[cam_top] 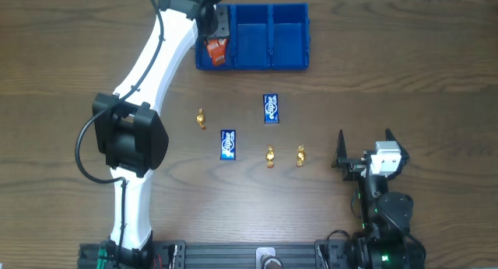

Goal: Sort Candies Into Trays

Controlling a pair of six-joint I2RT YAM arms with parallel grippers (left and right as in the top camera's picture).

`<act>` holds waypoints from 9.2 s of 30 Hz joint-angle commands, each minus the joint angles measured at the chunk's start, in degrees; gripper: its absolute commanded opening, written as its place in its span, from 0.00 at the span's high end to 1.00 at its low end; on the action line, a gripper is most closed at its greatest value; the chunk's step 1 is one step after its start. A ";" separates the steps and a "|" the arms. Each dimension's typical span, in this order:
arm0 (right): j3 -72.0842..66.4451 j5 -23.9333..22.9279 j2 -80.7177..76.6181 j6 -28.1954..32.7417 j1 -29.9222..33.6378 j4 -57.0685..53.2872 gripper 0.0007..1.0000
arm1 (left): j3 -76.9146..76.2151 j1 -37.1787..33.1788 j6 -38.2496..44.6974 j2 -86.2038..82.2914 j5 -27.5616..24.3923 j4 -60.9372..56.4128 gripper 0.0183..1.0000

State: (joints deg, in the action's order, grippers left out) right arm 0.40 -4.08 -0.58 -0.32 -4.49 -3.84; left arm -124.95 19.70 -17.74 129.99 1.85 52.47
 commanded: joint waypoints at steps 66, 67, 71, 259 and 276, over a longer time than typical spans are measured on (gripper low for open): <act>0.04 -0.26 0.42 0.81 -0.33 -0.39 0.00 | 124.65 -16.79 10.47 -129.70 -2.93 -47.98 0.00; 0.04 -0.26 0.42 0.81 -0.33 -0.39 0.00 | 124.65 -16.79 10.47 -129.70 -2.93 -47.98 0.00; 0.04 -0.26 0.42 0.81 -0.33 -0.39 0.00 | 124.65 -16.79 10.47 -129.70 -2.93 -47.98 0.00; 68.50 -8.11 -106.47 -34.32 -30.95 -22.88 0.78 | 124.65 -16.79 10.47 -129.70 -2.93 -47.98 0.00; 125.81 -13.79 -127.56 -22.32 -24.79 -41.94 0.77 | 124.65 -16.79 10.47 -129.70 -2.93 -47.98 0.00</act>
State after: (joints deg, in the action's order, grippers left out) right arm 124.11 -17.45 -122.37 -23.94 -30.81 -46.13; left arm -1.43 3.20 -7.62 0.62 -1.58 2.35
